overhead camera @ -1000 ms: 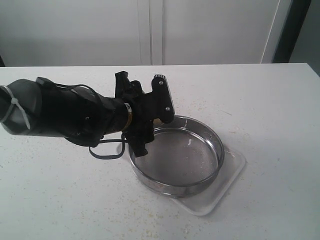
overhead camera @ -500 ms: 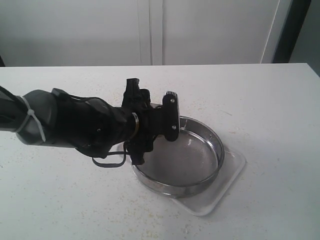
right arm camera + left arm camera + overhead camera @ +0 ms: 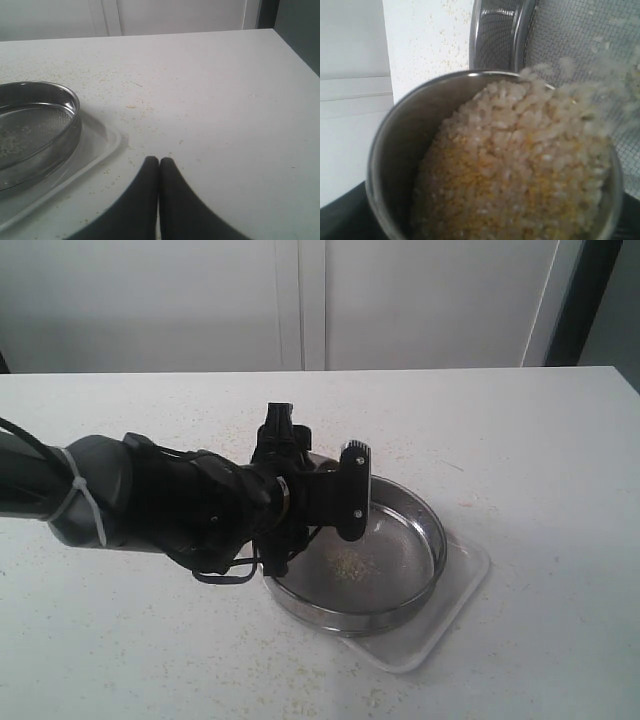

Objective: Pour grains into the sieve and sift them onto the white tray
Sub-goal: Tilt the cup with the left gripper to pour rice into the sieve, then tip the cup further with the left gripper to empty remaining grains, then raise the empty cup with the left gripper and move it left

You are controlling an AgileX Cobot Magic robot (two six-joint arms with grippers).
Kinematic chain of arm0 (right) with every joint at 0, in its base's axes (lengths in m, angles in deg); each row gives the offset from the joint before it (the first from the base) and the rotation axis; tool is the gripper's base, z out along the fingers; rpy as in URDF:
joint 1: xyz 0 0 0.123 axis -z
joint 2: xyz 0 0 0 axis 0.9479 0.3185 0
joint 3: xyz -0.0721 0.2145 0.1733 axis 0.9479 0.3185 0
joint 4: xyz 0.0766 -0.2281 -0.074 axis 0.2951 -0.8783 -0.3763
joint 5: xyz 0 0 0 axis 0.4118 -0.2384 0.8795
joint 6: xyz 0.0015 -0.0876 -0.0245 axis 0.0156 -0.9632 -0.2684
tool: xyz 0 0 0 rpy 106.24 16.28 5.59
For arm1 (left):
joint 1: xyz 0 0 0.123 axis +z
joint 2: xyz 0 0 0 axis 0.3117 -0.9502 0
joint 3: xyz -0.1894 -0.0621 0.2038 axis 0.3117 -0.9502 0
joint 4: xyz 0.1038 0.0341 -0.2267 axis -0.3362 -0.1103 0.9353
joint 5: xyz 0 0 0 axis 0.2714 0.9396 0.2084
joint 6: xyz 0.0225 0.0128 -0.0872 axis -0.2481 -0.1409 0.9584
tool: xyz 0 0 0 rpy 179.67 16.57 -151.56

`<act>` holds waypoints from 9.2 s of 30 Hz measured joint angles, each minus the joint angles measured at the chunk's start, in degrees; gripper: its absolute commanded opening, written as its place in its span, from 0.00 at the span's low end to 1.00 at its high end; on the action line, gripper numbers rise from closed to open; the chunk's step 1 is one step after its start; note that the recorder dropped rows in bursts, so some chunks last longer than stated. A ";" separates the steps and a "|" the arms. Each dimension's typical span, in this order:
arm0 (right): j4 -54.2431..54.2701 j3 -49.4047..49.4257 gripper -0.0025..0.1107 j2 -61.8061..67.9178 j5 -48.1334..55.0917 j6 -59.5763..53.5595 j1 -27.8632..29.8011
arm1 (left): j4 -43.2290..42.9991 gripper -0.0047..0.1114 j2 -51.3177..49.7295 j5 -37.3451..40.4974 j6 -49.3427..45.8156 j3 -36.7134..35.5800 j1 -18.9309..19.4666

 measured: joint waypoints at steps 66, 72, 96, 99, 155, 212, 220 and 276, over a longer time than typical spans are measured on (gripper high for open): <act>0.00 0.00 0.02 0.00 0.00 0.00 0.00 | 0.10 0.04 -0.75 10.84 -28.03 3.95 -1.00; 0.00 0.00 0.02 0.00 0.00 0.00 0.00 | 0.10 0.04 -0.75 12.91 -29.04 3.95 -1.00; 0.00 0.00 0.02 0.00 0.00 0.00 0.00 | 0.10 0.04 -0.75 7.14 -36.20 3.95 -1.00; 0.00 0.00 0.02 0.00 0.00 0.00 0.00 | 0.10 0.04 -0.75 6.71 -39.21 3.95 -1.00; 0.00 0.00 0.02 0.00 0.00 0.00 0.00 | -0.12 0.04 -0.75 8.45 -66.62 9.16 -3.38; 0.00 0.00 0.02 0.00 0.00 0.00 0.00 | 22.19 0.04 -0.31 17.94 -29.50 9.26 -3.38; 0.00 0.00 0.02 0.00 0.00 0.00 0.00 | 31.78 0.04 2.23 18.53 -22.26 9.26 -3.38; 0.00 0.00 0.02 0.00 0.00 0.00 0.00 | 76.25 0.04 22.09 -50.20 -15.45 -27.57 36.29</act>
